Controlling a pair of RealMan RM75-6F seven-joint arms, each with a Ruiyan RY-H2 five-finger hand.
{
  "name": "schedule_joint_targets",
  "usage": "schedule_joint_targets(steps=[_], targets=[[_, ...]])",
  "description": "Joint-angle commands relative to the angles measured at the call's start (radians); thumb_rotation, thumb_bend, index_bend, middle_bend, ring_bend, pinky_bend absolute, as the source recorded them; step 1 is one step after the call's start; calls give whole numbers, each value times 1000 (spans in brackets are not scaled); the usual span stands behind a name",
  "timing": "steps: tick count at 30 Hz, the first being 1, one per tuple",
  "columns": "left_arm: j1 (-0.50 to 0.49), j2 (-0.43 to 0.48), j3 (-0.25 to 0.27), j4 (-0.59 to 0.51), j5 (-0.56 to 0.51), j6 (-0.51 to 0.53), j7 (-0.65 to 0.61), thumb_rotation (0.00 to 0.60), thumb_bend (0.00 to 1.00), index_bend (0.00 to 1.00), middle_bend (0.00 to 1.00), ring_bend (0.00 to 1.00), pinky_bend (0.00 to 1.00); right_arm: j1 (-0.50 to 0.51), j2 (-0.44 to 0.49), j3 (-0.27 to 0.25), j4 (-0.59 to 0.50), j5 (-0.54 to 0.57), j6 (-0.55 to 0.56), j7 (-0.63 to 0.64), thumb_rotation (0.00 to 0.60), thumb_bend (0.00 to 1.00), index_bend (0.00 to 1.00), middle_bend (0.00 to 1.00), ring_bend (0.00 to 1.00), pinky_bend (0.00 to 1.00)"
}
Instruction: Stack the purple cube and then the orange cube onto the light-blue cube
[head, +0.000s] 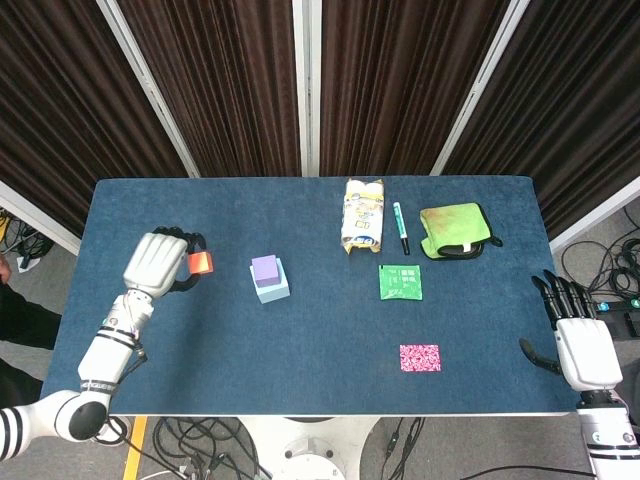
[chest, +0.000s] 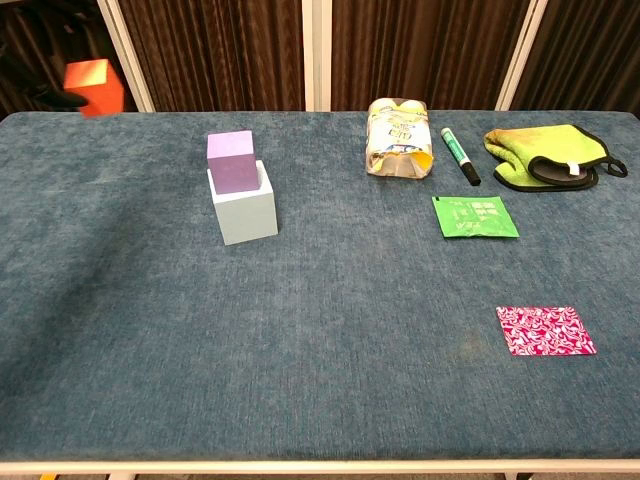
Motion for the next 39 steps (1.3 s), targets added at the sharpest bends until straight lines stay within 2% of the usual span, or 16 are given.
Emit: schedule_joint_targets(steps=[1,9,18,25,39], targets=[[-52,-21,-18,-32,-61,-24,52,600,309,453,607,373,365,-3,-1,-1,0,-8,8,1,600,176,0,0,0,0],[-140,-102,-23,-61,-173,-25,121,600,309,452,607,373,364,-6,0,-2,1,-11,13,6,600,176,0,0,0,0],[-212,-170,-34,-16,-277,-3,159,600,309,452,607,373,364,-7,2,-3,4,-16,15,14,600,176,0,0,0,0],[-267,-206,-47,44,-397,7,193,600,309,452,607,373,363,-6,1,-1,2,-13,13,7,600,176,0,0,0,0],[-315,-225,-22,77,-456,3,200,600,309,452,607,373,362,-5,2,2,2,-6,9,9,600,176,0,0,0,0]])
